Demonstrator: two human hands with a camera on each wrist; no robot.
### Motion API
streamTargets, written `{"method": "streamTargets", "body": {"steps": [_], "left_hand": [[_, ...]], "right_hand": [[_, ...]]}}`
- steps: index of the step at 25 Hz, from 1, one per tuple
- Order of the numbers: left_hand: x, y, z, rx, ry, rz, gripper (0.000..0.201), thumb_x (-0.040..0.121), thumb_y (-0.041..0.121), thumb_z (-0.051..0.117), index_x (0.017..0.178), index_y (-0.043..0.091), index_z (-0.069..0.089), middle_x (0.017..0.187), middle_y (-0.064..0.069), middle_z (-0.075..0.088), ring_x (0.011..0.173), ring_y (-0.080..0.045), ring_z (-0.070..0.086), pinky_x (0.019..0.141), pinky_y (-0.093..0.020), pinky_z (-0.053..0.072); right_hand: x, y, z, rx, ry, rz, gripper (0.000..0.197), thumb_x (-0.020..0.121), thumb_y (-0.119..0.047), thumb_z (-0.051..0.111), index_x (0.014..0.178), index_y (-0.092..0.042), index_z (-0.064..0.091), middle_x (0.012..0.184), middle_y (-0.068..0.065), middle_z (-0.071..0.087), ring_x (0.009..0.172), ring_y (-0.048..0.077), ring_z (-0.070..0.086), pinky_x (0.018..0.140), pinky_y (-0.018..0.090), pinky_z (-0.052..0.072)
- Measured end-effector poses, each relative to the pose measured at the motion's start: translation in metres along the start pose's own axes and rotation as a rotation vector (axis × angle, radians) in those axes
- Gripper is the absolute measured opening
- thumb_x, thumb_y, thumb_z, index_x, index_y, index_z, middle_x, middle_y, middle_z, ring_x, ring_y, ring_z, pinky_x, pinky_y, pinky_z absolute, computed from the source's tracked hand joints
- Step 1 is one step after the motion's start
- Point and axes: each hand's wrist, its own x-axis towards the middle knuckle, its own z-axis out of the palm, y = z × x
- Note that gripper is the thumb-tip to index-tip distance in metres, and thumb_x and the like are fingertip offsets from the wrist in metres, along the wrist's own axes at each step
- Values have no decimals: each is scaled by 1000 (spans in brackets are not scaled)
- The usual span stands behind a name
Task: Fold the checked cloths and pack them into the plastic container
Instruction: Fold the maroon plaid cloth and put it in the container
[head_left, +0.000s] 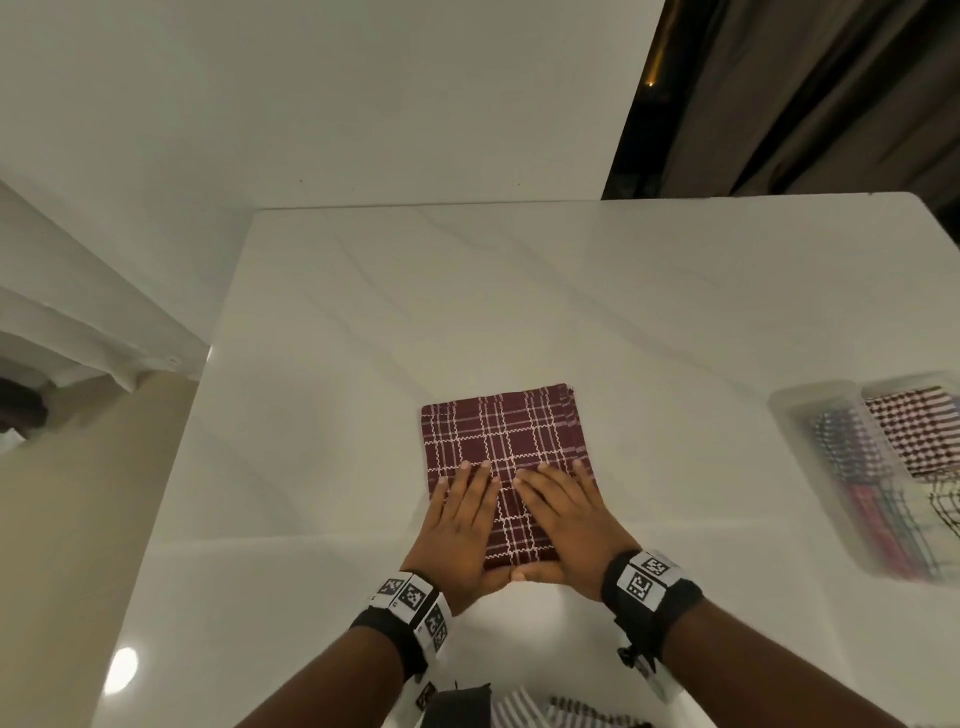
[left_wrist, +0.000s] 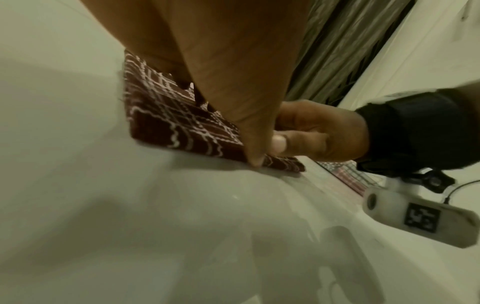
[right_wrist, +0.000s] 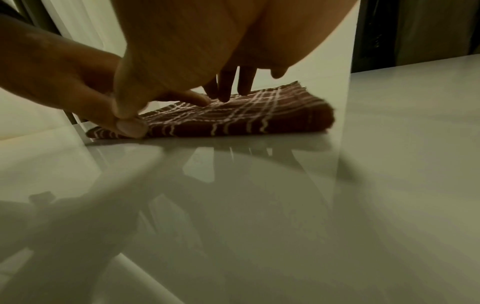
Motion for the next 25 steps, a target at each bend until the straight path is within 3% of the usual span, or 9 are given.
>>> {"method": "streamTargets", "body": {"steps": [3,6,11,14,18,21,23,25], "left_hand": [[-8,18,6,-48,-44,-29,85,95,60,27,155,13,-11,163,-5,-19,148,-23,-22,123,-48,3],[-12,18,4,-43,-48,-54,82,94,48,30,155,15,-13,162,-4,-21,149,-21,-21,124,-45,5],[-14,16,1,12,-62,-85,88,91,8,44,152,13,-20,157,-6,-32,147,-22,-26,124,-41,-3],[-16,11,2,-23,-25,-93,82,95,5,39,153,13,-18,158,-6,-29,148,-22,-21,124,-39,2],[-25,-10,-7,-99,26,-110,75,94,1,36,157,18,-1,164,1,-10,151,-15,-6,124,-31,4],[-29,-28,-12,-310,135,-102,63,94,0,41,151,25,31,161,5,25,147,-13,26,121,-28,21],[-31,-35,-15,-496,227,-153,47,95,5,50,135,29,54,138,2,58,123,-15,57,108,-31,43],[-33,-40,-17,-603,340,-218,25,95,17,58,117,28,64,105,7,72,91,-7,66,87,-28,54]], "right_hand": [[1,-13,2,17,-5,-49,91,84,-70,42,153,-16,19,159,5,22,147,25,18,121,47,3],[-3,-13,-2,10,-20,-55,86,84,-54,49,154,-16,16,161,6,16,148,25,14,119,41,3],[-2,-21,-2,-33,-13,-13,79,89,-16,53,155,-19,10,163,2,7,150,24,6,120,41,5],[-3,-13,-1,-3,41,16,76,92,-12,54,155,-22,13,163,-1,11,150,23,10,117,37,6],[-10,17,-13,151,95,127,66,93,-16,56,152,-27,27,161,-6,20,148,18,17,119,32,10],[-14,29,-26,265,94,138,48,92,-18,61,138,-26,51,150,-7,42,137,15,37,115,27,23],[-16,32,-32,415,133,207,33,91,-16,64,122,-26,64,131,-4,61,114,12,56,105,24,40],[-21,33,-34,605,231,307,26,90,-16,65,112,-29,67,111,-7,69,92,5,62,88,16,49]]}}
